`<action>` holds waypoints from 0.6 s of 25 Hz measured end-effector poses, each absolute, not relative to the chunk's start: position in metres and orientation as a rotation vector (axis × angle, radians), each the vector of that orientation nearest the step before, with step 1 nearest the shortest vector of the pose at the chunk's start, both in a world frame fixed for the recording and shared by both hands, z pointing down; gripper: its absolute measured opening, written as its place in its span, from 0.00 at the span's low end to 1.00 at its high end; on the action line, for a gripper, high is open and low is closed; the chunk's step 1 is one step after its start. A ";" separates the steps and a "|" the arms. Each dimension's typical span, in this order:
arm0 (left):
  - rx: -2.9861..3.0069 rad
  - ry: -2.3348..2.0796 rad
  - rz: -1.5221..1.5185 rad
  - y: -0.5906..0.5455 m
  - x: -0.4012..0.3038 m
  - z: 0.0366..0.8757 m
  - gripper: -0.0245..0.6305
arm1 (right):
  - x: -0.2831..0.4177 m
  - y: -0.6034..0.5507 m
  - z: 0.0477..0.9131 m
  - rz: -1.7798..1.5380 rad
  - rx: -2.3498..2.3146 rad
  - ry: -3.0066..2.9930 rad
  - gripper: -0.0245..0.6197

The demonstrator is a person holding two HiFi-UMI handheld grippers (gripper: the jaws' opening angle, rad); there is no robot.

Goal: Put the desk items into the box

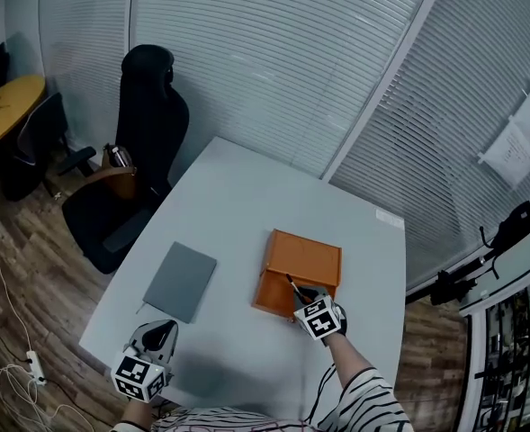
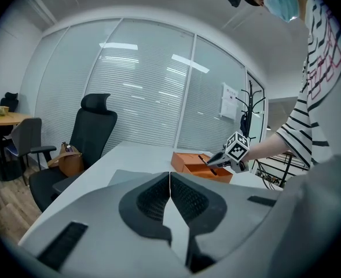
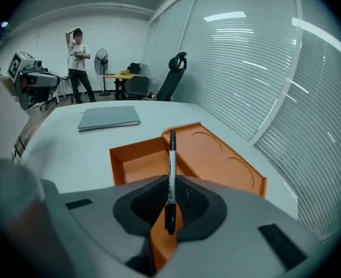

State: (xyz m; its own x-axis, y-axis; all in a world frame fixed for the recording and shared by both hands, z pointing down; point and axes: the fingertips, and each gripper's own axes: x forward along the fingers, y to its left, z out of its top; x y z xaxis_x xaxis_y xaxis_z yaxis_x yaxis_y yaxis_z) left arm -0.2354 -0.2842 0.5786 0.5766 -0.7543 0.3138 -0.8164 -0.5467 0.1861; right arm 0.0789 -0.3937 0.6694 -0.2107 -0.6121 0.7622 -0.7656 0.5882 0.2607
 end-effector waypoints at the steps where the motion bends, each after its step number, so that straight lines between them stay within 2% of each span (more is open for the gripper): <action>1: 2.498 -1.286 0.284 -0.284 -0.236 0.580 0.07 | 0.079 -0.395 0.675 0.216 1.084 -1.904 0.13; 15: 2.499 -1.269 0.302 -0.288 -0.230 0.582 0.07 | 0.087 -0.406 0.714 0.328 0.933 -1.769 0.13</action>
